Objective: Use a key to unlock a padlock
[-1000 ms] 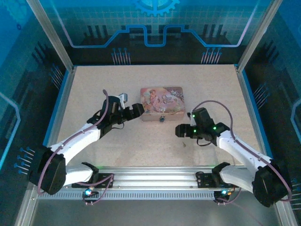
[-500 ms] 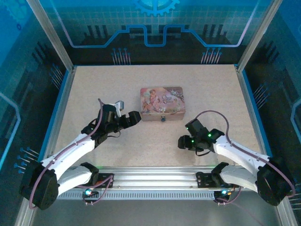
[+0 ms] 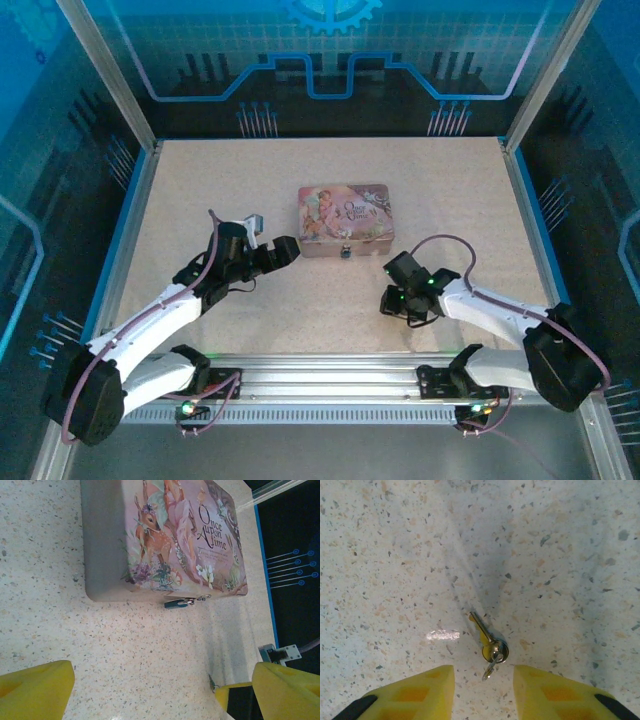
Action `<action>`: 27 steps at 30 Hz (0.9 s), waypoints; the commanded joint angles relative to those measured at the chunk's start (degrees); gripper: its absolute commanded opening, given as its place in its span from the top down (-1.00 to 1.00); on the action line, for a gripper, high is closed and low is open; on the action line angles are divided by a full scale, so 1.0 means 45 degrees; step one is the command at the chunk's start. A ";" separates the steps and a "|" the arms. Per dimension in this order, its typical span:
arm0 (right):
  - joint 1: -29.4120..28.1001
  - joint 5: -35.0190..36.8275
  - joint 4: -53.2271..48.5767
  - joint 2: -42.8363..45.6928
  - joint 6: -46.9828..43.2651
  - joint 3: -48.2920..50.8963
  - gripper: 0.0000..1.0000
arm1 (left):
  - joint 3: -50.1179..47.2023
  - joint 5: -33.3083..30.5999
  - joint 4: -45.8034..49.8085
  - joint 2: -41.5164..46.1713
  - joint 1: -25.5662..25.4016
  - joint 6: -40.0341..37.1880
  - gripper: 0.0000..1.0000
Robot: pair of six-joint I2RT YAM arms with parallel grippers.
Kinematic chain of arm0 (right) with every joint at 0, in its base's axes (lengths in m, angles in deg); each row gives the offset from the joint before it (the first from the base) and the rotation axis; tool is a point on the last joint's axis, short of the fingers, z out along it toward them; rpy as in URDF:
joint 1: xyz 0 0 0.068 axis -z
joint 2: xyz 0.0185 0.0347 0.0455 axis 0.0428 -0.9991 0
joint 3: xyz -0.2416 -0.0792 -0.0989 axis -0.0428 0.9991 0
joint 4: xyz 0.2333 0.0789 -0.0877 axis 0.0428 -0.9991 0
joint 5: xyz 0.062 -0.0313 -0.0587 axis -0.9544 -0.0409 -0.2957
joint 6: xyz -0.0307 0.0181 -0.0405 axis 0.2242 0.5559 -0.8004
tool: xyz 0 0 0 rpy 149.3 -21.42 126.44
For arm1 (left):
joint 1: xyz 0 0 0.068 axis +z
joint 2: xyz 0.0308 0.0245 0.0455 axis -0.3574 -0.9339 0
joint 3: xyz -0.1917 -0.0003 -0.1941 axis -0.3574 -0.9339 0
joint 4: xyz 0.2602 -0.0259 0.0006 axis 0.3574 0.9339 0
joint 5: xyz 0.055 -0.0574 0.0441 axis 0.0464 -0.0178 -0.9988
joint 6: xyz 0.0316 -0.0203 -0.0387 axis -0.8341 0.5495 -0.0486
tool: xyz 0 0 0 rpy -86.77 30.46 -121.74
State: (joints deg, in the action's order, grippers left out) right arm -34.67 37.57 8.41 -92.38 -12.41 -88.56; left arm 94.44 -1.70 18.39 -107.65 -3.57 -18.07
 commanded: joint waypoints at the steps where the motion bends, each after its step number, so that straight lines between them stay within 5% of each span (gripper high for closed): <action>1: -0.0145 0.0302 -0.0097 -0.0262 0.0284 -0.0352 0.34 | -0.0193 -0.0120 0.0121 -0.0060 -0.0050 -0.0165 -0.86; 27: 0.0396 -0.0065 0.0007 -0.0994 -0.0034 -0.0226 0.96 | 0.0003 -0.0054 0.0096 -0.0191 -0.0036 -0.0202 -0.88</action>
State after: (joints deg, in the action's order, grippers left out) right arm -33.69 37.18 9.20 -96.27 -11.86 -89.39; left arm 94.44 -1.70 18.37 -108.16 -3.57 -18.10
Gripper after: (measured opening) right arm 0.055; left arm 0.936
